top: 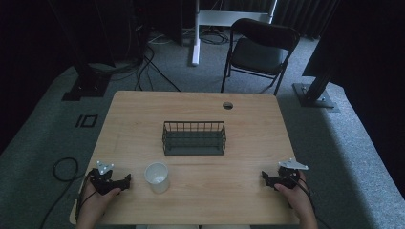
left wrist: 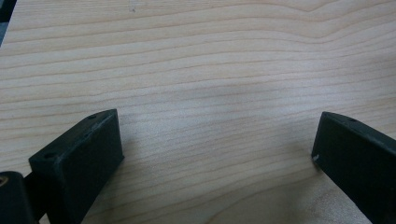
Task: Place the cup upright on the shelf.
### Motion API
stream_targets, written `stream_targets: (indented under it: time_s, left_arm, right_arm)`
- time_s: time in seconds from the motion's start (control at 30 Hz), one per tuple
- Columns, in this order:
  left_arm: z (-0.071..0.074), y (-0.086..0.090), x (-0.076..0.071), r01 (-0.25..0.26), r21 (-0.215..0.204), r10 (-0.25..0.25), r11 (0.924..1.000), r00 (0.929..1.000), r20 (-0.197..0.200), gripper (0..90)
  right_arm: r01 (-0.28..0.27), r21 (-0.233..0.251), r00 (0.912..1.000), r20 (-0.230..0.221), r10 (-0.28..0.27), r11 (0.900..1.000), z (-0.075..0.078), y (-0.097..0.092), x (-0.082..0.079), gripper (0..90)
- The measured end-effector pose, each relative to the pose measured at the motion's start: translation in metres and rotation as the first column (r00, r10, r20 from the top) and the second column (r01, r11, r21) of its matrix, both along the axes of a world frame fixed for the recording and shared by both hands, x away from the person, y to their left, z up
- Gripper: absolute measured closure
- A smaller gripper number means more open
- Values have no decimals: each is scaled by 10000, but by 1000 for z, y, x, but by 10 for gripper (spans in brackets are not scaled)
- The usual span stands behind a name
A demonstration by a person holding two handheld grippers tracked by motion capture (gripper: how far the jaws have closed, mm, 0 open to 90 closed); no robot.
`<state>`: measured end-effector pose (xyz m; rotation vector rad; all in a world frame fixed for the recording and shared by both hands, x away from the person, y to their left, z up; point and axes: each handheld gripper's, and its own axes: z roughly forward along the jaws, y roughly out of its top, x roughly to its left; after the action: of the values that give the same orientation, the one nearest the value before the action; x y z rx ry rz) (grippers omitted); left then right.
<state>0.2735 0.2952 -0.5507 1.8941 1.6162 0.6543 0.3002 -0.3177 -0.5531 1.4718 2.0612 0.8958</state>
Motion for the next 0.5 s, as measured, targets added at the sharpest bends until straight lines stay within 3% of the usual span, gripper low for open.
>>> stream_targets:
  time_s: [0.33, 0.5]
  left_arm:
    - [0, 0, 0, 0, -1, 0, 10000, 10000, 0, 20]
    - [0, 0, 0, 1, 1, -1, 10000, 10000, -2, 20]
  right_arm:
    - [-839, -26, 9965, 19, 839, 9965, 2, 15, 0, 128]
    - [-979, 301, 9952, 81, 977, 9947, 4, 22, 1, 126]
